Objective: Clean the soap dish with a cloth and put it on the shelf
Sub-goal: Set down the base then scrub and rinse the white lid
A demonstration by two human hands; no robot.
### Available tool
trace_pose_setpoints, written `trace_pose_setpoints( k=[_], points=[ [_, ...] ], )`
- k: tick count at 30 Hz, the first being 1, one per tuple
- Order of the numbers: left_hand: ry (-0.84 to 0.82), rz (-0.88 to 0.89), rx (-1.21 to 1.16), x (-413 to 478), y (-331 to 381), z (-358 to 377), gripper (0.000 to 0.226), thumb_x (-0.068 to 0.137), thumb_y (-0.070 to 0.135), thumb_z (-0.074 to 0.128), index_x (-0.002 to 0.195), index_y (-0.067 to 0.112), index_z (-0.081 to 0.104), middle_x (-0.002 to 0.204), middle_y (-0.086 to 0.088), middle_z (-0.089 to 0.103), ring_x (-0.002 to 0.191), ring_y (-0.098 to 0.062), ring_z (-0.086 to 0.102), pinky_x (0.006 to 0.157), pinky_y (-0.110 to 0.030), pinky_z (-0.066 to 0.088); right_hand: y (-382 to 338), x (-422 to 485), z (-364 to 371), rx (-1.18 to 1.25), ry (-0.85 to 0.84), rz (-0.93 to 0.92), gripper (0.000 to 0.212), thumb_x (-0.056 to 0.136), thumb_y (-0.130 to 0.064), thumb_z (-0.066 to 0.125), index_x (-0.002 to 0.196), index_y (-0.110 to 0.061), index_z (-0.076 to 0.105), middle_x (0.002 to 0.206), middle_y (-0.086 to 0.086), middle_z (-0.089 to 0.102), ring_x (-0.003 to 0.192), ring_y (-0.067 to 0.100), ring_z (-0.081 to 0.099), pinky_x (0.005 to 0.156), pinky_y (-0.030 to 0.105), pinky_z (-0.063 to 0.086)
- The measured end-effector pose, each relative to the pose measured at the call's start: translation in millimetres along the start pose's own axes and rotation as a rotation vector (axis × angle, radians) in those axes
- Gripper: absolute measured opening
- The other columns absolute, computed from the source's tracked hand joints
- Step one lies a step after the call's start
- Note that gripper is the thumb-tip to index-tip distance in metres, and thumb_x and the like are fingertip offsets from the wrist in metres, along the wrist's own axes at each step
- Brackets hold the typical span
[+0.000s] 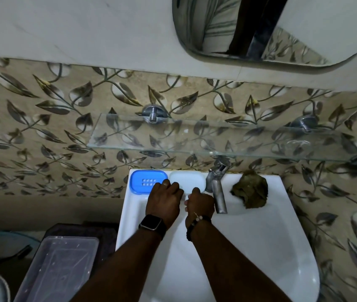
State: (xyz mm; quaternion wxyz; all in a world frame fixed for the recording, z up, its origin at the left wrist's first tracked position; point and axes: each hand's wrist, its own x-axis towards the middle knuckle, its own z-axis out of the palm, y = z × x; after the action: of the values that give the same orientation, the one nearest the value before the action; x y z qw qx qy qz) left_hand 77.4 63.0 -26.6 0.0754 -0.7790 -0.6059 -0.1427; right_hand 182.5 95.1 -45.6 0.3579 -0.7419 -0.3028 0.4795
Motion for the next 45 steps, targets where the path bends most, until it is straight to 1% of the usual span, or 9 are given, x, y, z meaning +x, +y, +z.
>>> trace_pose_setpoints(
  k=[6, 11, 15, 21, 25, 28, 30, 35, 45],
  points=[
    [-0.004, 0.015, 0.019, -13.1, 1.9, -29.9, 0.015, 0.062, 0.005, 0.077, 0.069, 0.017, 0.07, 0.069, -0.002, 0.059, 0.07, -0.03, 0.059, 0.062, -0.035, 0.038, -12.1, -34.9, -12.5, 0.192, -0.025, 0.048, 0.026, 0.095, -0.029, 0.046, 0.089, -0.004, 0.052, 0.074, 0.012, 0.057, 0.063, 0.024, 0.053, 0.063, 0.03, 0.046],
    [0.01, 0.022, 0.038, -43.4, 5.2, -59.6, 0.016, 0.063, 0.005, 0.077, 0.07, 0.017, 0.07, 0.07, -0.001, 0.058, 0.071, -0.03, 0.057, 0.062, -0.036, 0.033, -8.5, -75.4, -25.4, 0.217, 0.015, 0.07, 0.03, 0.081, -0.024, 0.053, 0.062, -0.004, 0.067, 0.044, 0.005, 0.062, 0.041, 0.023, 0.051, 0.056, 0.034, 0.043],
    [-0.04, 0.033, 0.049, -78.0, 14.4, -71.8, 0.016, 0.063, 0.008, 0.078, 0.073, 0.019, 0.072, 0.073, 0.0, 0.059, 0.073, -0.028, 0.058, 0.062, -0.036, 0.037, 15.8, -101.2, -39.3, 0.19, -0.018, 0.045, 0.027, 0.086, -0.019, 0.059, 0.065, -0.003, 0.065, 0.05, 0.008, 0.06, 0.043, 0.022, 0.049, 0.044, 0.027, 0.04],
    [-0.141, 0.116, 0.122, -98.4, 27.3, -82.4, 0.013, 0.062, 0.006, 0.073, 0.068, 0.018, 0.073, 0.071, -0.001, 0.059, 0.073, -0.03, 0.061, 0.061, -0.036, 0.045, 72.4, -115.1, -54.9, -0.036, 0.073, -0.272, 0.034, 0.074, -0.054, 0.074, 0.089, -0.033, 0.051, 0.084, 0.008, 0.066, 0.064, 0.027, 0.068, 0.069, 0.047, 0.059],
    [-0.193, 0.2, 0.187, -90.4, 34.9, -91.0, 0.018, 0.068, 0.009, 0.055, 0.062, 0.019, 0.068, 0.069, 0.0, 0.058, 0.07, -0.028, 0.059, 0.058, -0.034, 0.042, 85.1, -121.5, -75.3, -0.109, -0.018, -0.515, 0.019, 0.086, -0.053, 0.061, 0.093, -0.036, 0.059, 0.08, -0.016, 0.066, 0.068, 0.021, 0.068, 0.066, 0.043, 0.057],
    [-0.218, 0.257, 0.224, -76.0, 42.2, -100.3, 0.011, 0.059, 0.01, 0.072, 0.059, 0.02, 0.067, 0.067, 0.0, 0.06, 0.069, -0.027, 0.061, 0.057, -0.034, 0.043, 94.3, -116.2, -82.7, -0.137, -0.083, -0.572, 0.025, 0.086, -0.053, 0.052, 0.085, -0.03, 0.063, 0.088, -0.034, 0.062, 0.069, 0.02, 0.067, 0.065, 0.046, 0.057],
    [-0.233, 0.28, 0.242, -66.2, 49.3, -106.0, 0.012, 0.058, 0.01, 0.077, 0.06, 0.019, 0.068, 0.067, -0.002, 0.062, 0.07, -0.028, 0.061, 0.056, -0.034, 0.044, 95.7, -115.9, -87.0, -0.114, -0.088, -0.543, 0.011, 0.09, -0.039, 0.056, 0.08, -0.038, 0.059, 0.081, -0.023, 0.065, 0.069, 0.018, 0.065, 0.065, 0.043, 0.057],
    [-0.195, 0.331, 0.258, -49.1, 66.9, -109.6, 0.014, 0.06, 0.007, 0.068, 0.066, 0.019, 0.07, 0.07, -0.002, 0.06, 0.072, -0.028, 0.059, 0.058, -0.035, 0.043, 85.9, -117.7, -95.4, 0.065, -0.164, -0.276, 0.032, 0.095, 0.002, 0.053, 0.075, -0.022, 0.06, 0.075, 0.001, 0.065, 0.065, 0.023, 0.06, 0.057, 0.032, 0.051],
    [-0.149, 0.438, 0.25, -34.8, 83.0, -100.0, 0.044, 0.071, 0.009, 0.036, 0.084, 0.02, 0.076, 0.082, -0.001, 0.062, 0.079, -0.028, 0.057, 0.061, -0.035, 0.043, 76.9, -119.4, -98.1, 0.528, -0.256, 0.058, 0.034, 0.103, -0.005, 0.032, 0.085, -0.002, 0.06, 0.073, 0.017, 0.061, 0.048, 0.021, 0.052, 0.043, 0.021, 0.039]
  ],
)
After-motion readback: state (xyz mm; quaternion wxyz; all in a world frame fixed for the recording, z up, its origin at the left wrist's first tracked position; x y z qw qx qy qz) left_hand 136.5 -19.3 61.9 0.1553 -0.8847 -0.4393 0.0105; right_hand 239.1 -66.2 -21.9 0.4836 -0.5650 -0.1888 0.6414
